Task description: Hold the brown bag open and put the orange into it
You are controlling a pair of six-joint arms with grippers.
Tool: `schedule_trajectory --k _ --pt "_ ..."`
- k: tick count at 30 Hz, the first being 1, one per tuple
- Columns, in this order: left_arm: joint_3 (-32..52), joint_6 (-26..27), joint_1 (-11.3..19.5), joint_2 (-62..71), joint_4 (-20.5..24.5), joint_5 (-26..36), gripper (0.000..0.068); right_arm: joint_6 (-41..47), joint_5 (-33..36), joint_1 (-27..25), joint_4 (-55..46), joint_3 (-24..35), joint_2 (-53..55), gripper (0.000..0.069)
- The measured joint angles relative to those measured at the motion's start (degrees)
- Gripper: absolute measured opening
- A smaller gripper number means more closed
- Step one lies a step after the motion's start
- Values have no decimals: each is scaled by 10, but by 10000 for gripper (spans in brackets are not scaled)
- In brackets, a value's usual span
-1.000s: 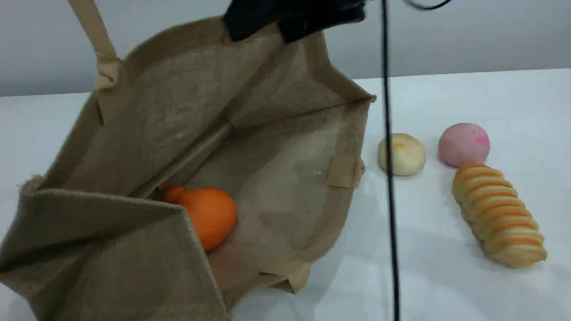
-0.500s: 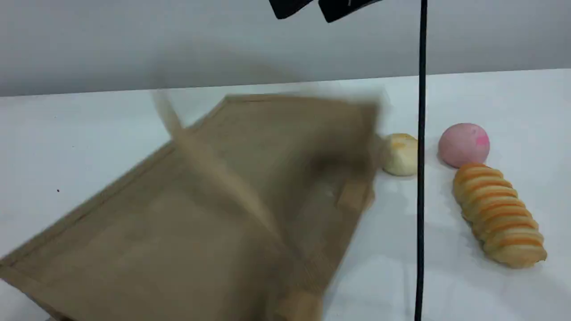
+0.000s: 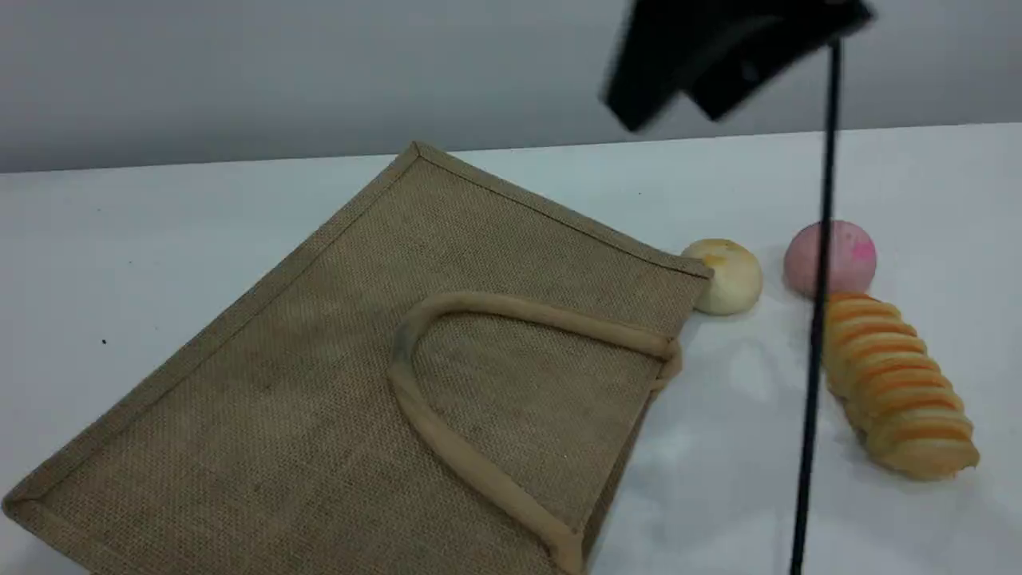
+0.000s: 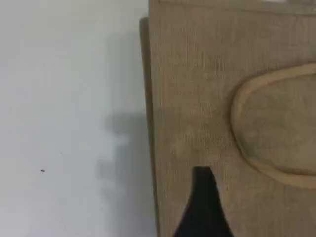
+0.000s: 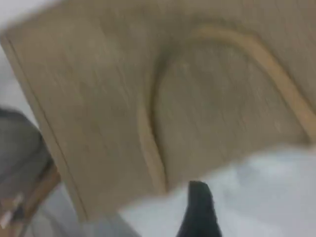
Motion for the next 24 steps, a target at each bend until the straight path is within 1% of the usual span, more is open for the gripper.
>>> schedule_trajectory --k 4,9,12,16,19,24 --pt "8 0 0 -30 -1 1 484 74 80 0 -98 0 -21 449" --pt "8 -9 0 -61 -8 1 484 164 169 0 -192 0 -41 450" --pt "9 -28 0 -78 -14 0 484 204 179 0 -224 1 -59 450" --pt "20 -56 0 -102 -19 -2 484 226 179 0 -227 18 -101 450" --pt "55 -69 0 -132 -18 -2 484 246 179 1 -227 48 -151 450" --pt "152 -79 0 -211 -18 -1 484 251 180 1 -235 105 -254 450"
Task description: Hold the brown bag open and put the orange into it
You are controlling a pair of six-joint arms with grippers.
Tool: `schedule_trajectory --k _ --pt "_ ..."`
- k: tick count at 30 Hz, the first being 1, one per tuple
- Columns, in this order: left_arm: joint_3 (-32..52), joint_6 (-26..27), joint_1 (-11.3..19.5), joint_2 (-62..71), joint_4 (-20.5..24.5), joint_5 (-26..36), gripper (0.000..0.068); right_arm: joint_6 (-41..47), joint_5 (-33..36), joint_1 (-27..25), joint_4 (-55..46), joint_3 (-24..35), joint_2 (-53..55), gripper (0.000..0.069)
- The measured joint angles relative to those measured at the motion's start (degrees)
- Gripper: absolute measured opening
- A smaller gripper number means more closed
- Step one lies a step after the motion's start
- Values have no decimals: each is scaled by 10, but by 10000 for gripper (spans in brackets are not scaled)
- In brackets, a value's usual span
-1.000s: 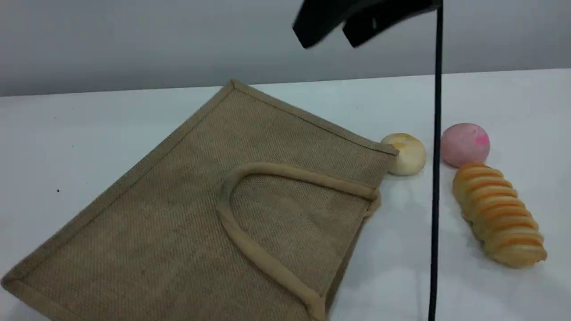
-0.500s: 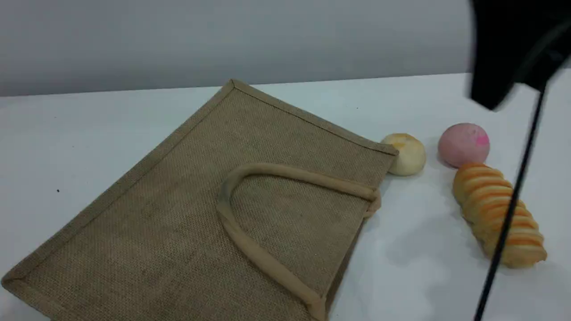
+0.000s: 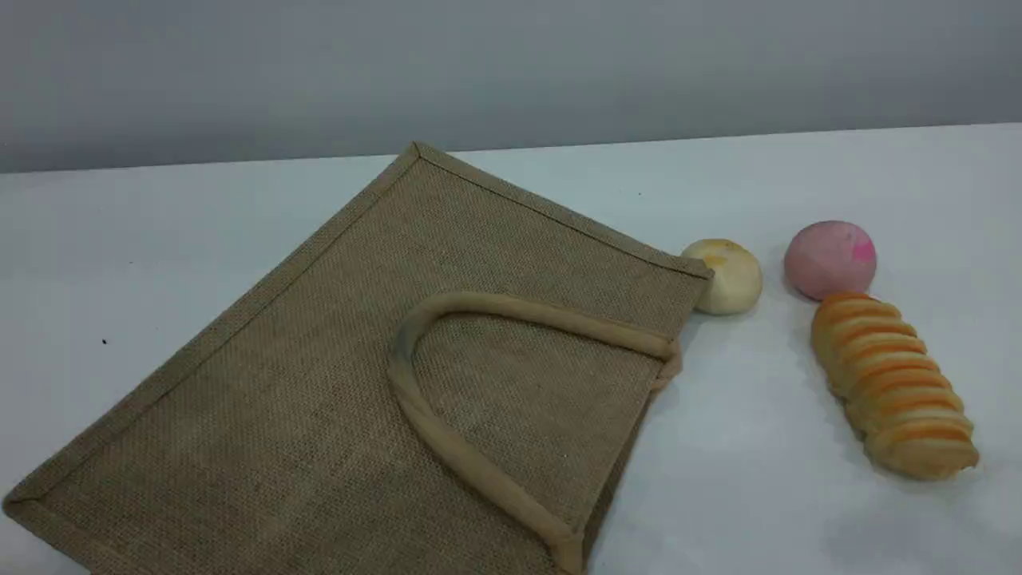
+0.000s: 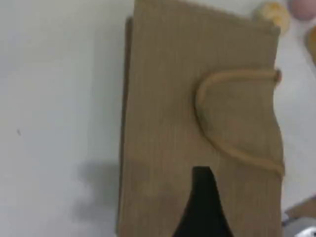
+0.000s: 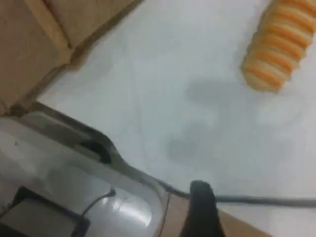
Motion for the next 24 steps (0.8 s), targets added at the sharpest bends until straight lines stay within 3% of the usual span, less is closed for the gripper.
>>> schedule_trajectory --k 12,17,24 --pt "231 -59 0 -260 1 2 484 9 2 1 1 17 -300 450" --pt "265 -78 1 -384 5 2 484 9 2 1 8 33 -407 450" --pt "307 -78 1 -525 24 3 484 25 -6 1 29 118 -523 450"
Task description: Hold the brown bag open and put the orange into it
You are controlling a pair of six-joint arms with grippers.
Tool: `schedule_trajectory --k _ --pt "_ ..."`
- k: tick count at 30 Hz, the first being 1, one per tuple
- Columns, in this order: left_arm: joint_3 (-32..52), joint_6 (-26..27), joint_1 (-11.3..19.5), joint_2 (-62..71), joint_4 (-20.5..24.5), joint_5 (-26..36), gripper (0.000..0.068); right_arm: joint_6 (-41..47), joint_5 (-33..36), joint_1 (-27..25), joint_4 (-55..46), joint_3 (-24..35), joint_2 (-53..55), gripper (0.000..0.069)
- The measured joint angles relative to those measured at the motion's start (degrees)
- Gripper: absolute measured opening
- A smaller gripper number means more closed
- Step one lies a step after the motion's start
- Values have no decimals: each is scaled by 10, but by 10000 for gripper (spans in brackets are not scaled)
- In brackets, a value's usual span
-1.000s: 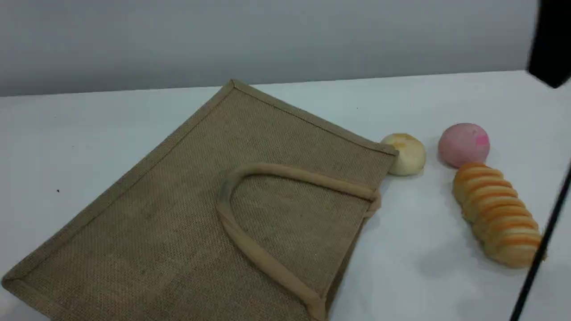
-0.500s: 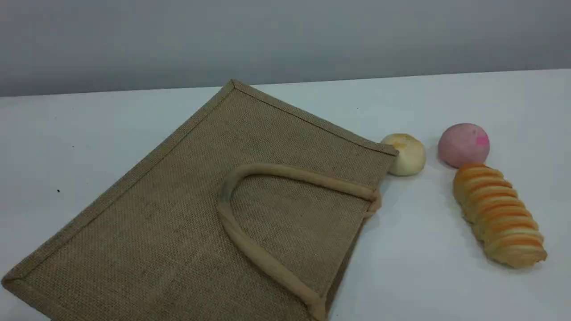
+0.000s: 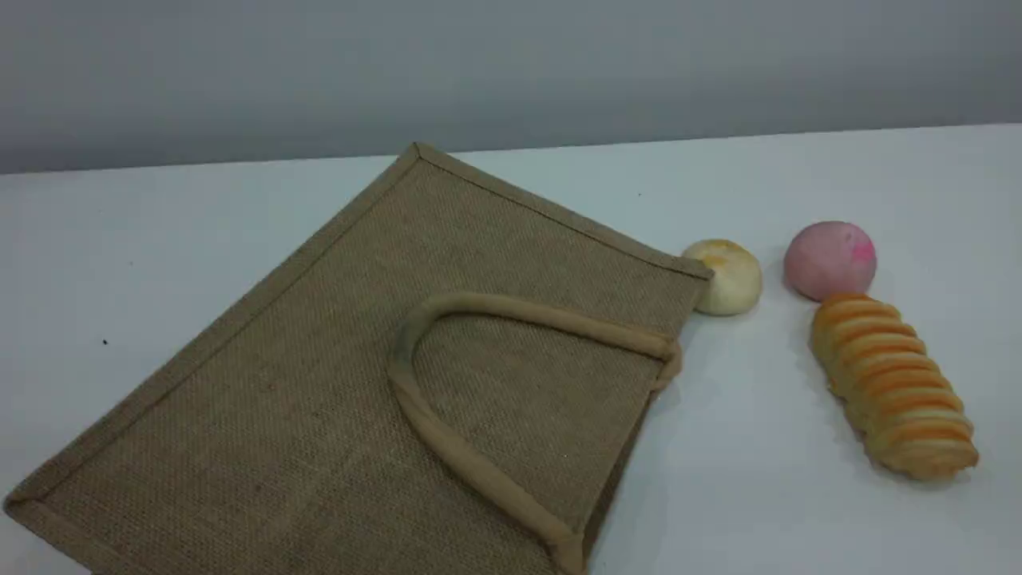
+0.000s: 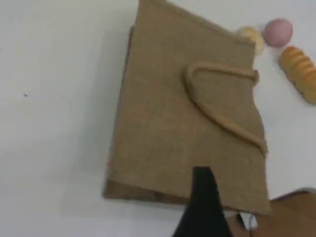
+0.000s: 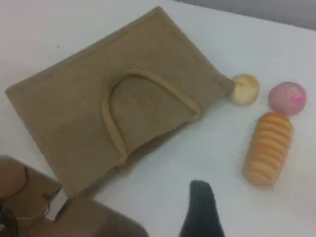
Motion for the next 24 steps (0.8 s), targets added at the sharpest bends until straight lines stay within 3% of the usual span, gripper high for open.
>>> schedule_trajectory --k 7,12,24 --pt "67 1 0 -79 55 -1 484 -1 -91 0 -2 102 -46 450" --pt "124 0 0 -93 57 -3 484 -1 -93 0 1 163 -46 449" --pt "176 23 0 -95 60 -88 484 -3 -89 0 1 165 -46 448"
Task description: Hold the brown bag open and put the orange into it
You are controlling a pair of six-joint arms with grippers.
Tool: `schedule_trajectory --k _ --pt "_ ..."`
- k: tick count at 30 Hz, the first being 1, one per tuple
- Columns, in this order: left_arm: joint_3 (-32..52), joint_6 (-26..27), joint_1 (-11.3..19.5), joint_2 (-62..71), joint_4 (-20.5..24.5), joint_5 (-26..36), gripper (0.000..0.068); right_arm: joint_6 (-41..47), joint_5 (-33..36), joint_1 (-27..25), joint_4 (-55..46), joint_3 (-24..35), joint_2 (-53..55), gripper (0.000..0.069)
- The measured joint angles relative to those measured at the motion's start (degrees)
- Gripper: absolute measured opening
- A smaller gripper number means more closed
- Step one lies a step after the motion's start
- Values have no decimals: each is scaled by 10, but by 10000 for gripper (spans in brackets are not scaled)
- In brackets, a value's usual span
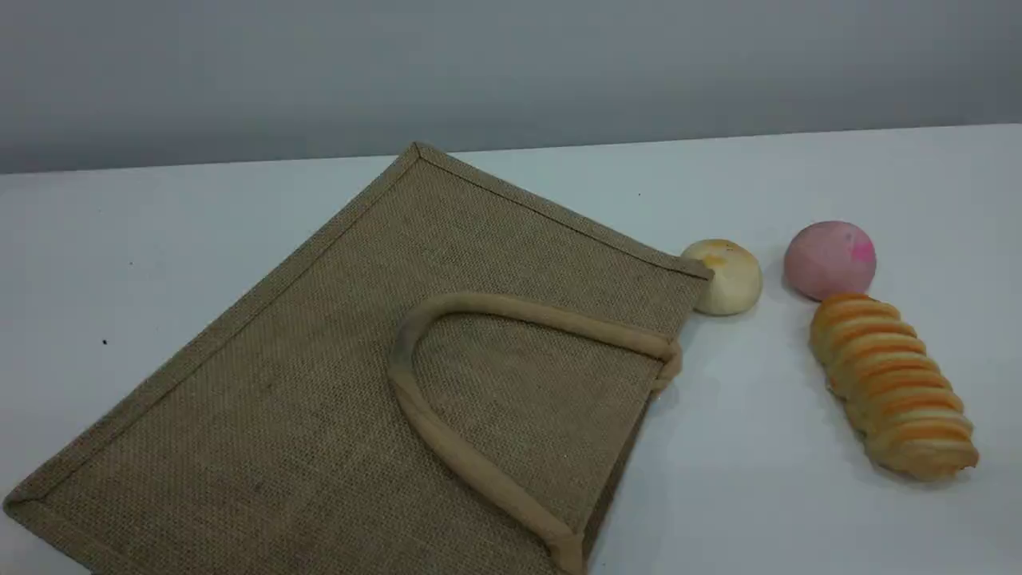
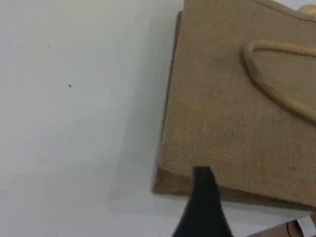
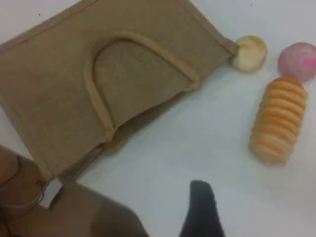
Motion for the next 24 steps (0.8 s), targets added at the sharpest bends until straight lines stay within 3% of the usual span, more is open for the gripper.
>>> schedule_trajectory --k 12,20,24 --pt "-1 0 0 0 0 4 484 1 1 -17 2 0 -7 448" --pt "-1 1 0 0 -1 4 484 1 2 -169 2 -1 -11 448" --pt "-1 3 23 0 -1 4 484 1 2 -243 1 -1 -21 448"
